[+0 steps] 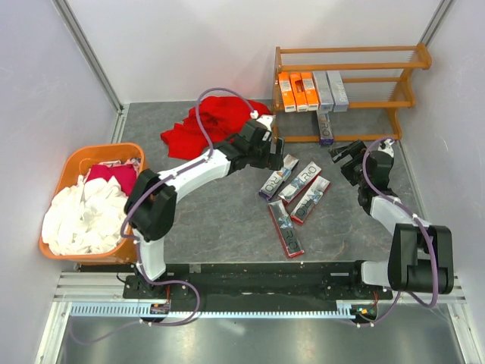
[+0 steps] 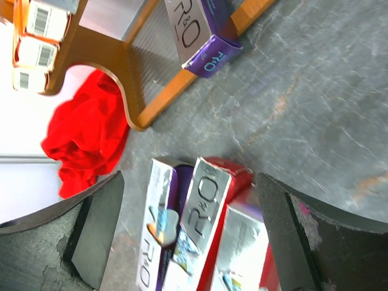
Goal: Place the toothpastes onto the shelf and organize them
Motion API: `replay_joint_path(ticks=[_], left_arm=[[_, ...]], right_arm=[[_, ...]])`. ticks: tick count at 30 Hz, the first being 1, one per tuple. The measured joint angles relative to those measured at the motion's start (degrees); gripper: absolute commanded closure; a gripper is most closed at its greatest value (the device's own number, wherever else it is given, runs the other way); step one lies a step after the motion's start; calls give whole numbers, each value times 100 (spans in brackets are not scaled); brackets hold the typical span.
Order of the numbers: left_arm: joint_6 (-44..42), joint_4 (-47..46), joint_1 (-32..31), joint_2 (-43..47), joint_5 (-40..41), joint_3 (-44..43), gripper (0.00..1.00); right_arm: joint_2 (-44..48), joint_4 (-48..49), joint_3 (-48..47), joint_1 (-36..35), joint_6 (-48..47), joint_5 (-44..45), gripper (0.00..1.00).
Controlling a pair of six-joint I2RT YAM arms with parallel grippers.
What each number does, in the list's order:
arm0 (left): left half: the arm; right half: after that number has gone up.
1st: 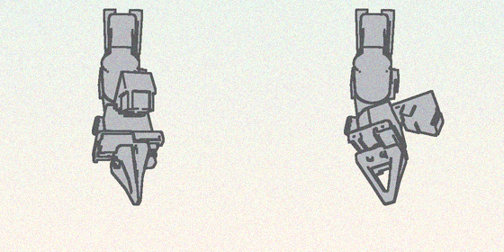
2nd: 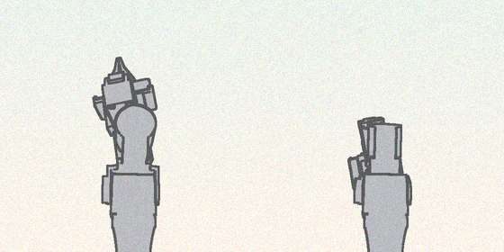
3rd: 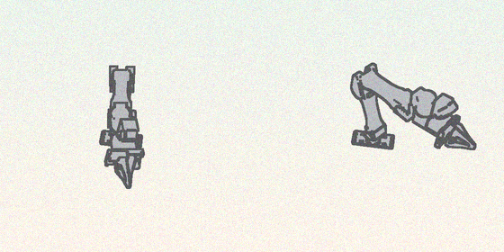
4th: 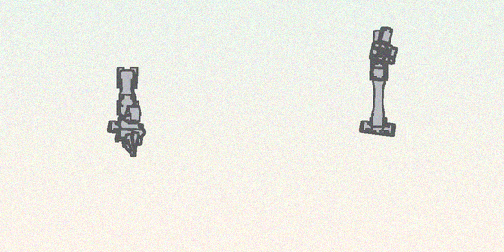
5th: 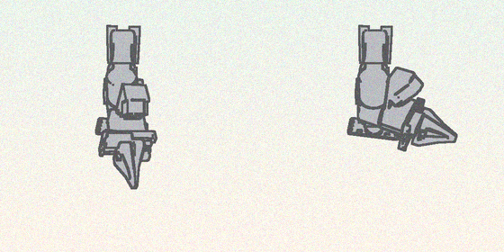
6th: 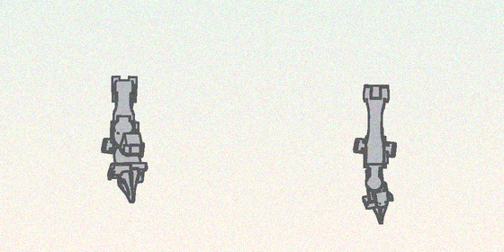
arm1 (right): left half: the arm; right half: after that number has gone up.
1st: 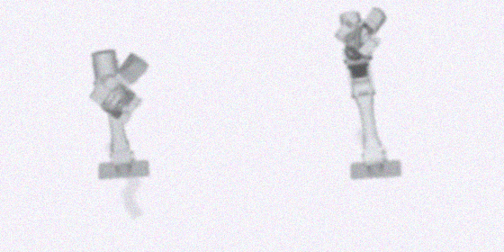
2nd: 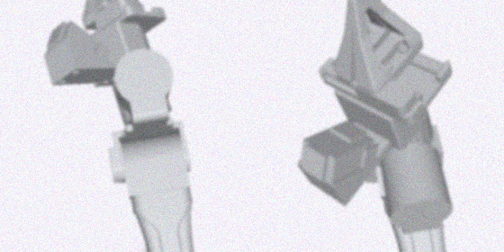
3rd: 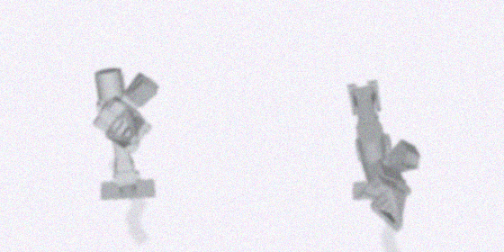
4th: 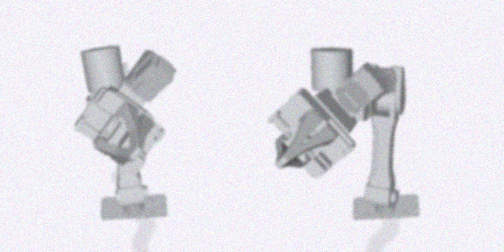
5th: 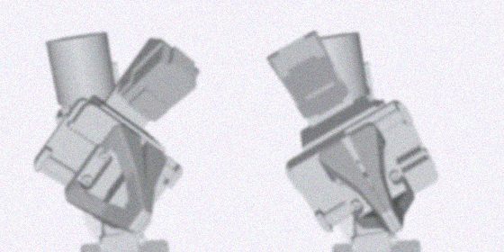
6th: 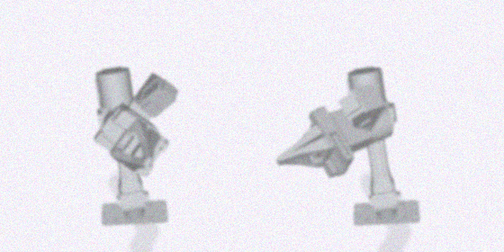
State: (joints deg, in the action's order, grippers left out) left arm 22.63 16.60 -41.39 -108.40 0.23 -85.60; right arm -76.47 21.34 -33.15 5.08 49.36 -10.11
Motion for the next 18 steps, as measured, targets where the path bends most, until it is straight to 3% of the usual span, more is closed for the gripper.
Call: replay_joint_path(ticks=[8, 18], left_arm=[[-402, 560, -282, -1147, 282, -1045, 0], [-476, 1029, -409, -1978, 267, -1700, 2]], right_arm=[[697, -584, 109, -11, -387, 76, 2], [804, -726, 389, -11, -468, 70, 2]])
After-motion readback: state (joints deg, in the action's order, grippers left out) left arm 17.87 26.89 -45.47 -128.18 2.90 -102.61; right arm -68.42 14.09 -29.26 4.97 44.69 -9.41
